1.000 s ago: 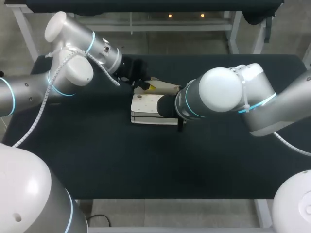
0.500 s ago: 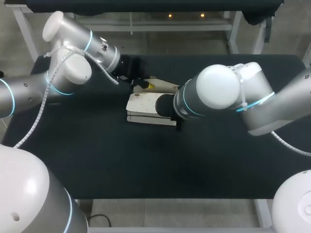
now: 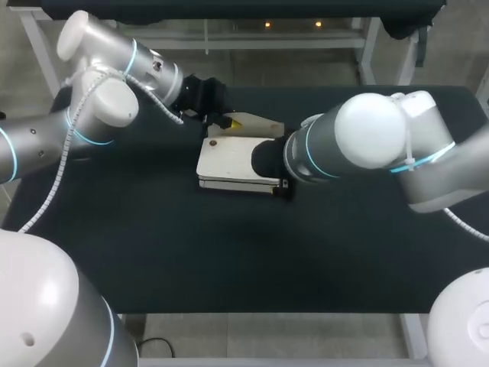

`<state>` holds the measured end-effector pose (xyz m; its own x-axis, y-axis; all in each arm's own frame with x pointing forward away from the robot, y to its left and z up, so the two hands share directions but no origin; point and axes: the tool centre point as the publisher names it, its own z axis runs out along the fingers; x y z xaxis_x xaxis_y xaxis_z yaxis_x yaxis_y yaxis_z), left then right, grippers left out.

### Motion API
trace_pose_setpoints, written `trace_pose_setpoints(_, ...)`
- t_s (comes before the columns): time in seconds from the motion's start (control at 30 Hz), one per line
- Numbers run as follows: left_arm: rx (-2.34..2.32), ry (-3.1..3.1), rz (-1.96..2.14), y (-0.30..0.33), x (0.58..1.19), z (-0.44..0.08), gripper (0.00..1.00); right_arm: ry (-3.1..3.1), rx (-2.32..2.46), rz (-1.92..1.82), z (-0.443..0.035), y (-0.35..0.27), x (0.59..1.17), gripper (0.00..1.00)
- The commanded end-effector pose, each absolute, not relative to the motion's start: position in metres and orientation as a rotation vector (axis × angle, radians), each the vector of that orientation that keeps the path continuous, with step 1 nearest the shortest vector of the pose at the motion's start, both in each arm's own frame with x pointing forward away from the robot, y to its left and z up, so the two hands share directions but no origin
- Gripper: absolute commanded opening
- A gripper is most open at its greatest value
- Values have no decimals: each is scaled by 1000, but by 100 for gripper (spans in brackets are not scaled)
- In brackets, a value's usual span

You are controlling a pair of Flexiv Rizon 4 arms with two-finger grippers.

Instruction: Pick up the bag, open it, inspect its contents, close it, and place it on the opposite side

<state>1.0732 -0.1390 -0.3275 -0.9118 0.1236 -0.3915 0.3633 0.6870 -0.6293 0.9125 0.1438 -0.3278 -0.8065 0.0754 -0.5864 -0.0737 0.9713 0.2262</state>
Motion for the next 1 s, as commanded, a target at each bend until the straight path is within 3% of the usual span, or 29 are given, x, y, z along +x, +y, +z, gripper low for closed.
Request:
trace_pose_setpoints(0.03,387,2594,-1058,-138,1074,-316,0,2496,18,273,-311,144,905,81)
trace_pose_setpoints(0.07,387,2594,-1057,-138,1074,-313,0,2495,22,259,-309,144,906,49)
trace_pose_setpoints(0.1,388,2593,-1056,-138,1073,-311,0,2495,27,239,-308,145,906,36)
trace_pose_setpoints(0.17,392,2589,-1054,-138,1072,-306,0,2499,39,217,-306,146,908,0)
trace_pose_setpoints(1.0,330,2598,-1040,-135,1068,-287,0,2503,72,206,-289,154,926,0)
